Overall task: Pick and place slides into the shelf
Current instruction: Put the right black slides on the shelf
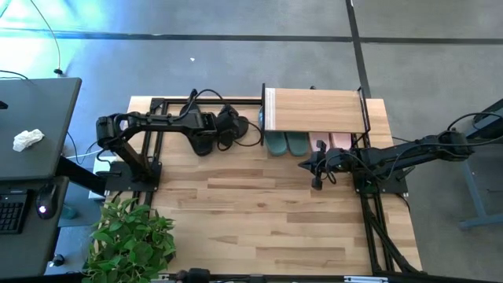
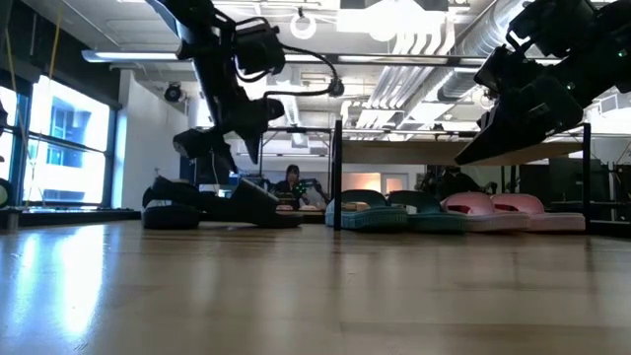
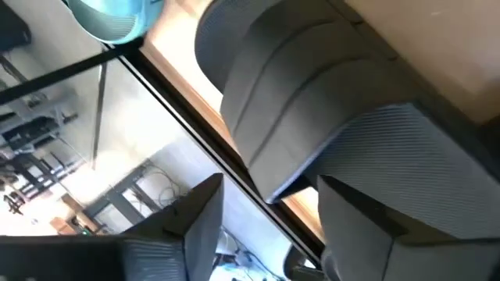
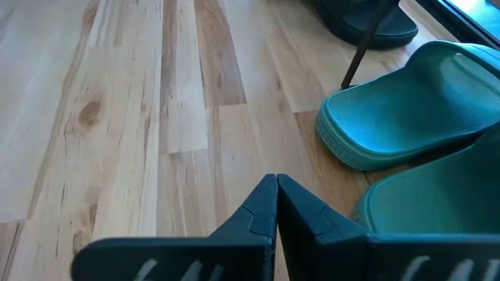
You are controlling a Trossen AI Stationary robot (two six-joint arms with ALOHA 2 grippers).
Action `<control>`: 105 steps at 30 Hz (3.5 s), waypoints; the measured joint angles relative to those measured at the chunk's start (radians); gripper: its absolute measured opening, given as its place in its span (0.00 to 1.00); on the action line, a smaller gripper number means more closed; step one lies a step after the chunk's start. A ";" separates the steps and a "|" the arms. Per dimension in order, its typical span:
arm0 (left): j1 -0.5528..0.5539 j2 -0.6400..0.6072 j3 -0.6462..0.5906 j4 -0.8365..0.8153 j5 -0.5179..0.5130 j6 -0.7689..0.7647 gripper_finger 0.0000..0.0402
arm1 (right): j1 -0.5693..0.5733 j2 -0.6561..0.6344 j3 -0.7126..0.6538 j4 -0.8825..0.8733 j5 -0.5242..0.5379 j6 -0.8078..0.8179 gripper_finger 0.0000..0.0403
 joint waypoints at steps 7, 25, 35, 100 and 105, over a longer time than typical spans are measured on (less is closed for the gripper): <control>0.021 0.051 0.001 0.026 0.035 0.028 0.51 | 0.000 0.000 0.000 -0.002 0.000 0.002 0.00; 0.025 0.132 0.001 0.121 0.014 0.049 0.21 | 0.000 0.000 0.000 -0.009 -0.001 0.008 0.00; 0.023 0.132 0.002 0.115 -0.057 -0.046 0.02 | 0.000 0.000 0.000 -0.009 -0.001 0.008 0.00; -0.475 0.209 0.486 0.301 -0.658 -0.446 0.00 | -0.059 0.044 0.000 0.924 0.367 0.098 0.45; -0.494 0.209 0.486 0.303 -0.626 -0.446 0.00 | -0.155 0.033 0.049 0.848 0.138 0.266 0.49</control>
